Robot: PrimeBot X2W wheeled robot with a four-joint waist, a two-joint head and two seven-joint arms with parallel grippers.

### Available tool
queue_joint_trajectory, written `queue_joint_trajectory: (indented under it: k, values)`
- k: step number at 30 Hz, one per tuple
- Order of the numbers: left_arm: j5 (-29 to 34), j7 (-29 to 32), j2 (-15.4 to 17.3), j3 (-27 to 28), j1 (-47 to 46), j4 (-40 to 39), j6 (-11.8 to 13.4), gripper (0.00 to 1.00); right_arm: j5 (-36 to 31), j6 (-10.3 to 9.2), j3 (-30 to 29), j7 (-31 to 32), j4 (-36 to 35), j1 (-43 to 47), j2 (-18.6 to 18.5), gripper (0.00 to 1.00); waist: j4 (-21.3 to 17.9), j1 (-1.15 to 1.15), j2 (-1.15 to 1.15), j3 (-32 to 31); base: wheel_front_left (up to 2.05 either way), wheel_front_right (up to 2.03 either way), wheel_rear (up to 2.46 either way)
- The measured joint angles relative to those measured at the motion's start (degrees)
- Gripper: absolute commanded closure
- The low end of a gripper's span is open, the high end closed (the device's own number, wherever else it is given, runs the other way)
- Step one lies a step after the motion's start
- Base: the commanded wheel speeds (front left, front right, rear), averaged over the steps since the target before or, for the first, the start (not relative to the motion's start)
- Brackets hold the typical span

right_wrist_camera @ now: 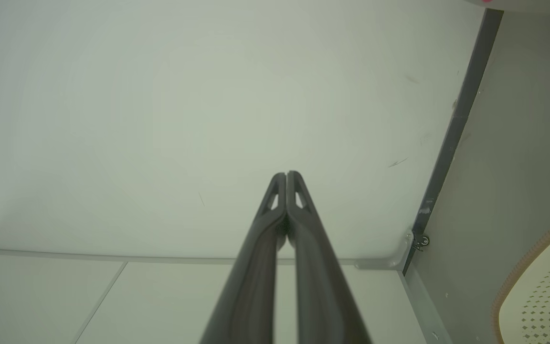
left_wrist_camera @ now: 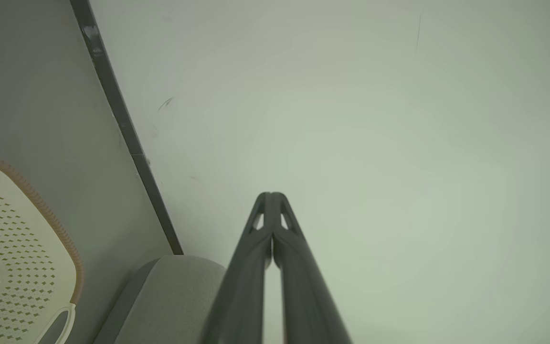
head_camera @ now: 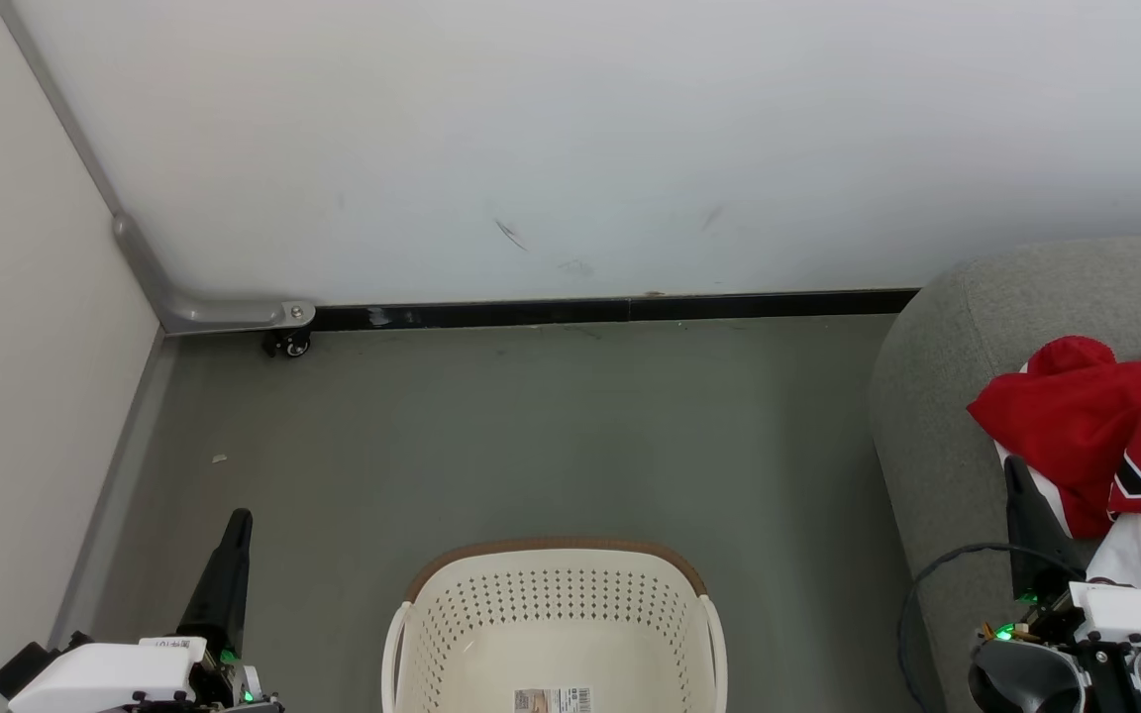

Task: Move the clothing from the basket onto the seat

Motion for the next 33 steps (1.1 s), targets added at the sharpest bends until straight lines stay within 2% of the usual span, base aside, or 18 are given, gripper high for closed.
queue_joint_trajectory:
  k: [33]
  values:
    - [0.0, 0.01, -0.01, 0.04, -0.08, 0.3, -0.02, 1.0, 0.0, 0.0, -0.24, 0.09, 0.0, -0.02, 0.01, 1.0, 0.0, -0.01, 0.0, 0.0, 0.0, 0.0, 0.0]
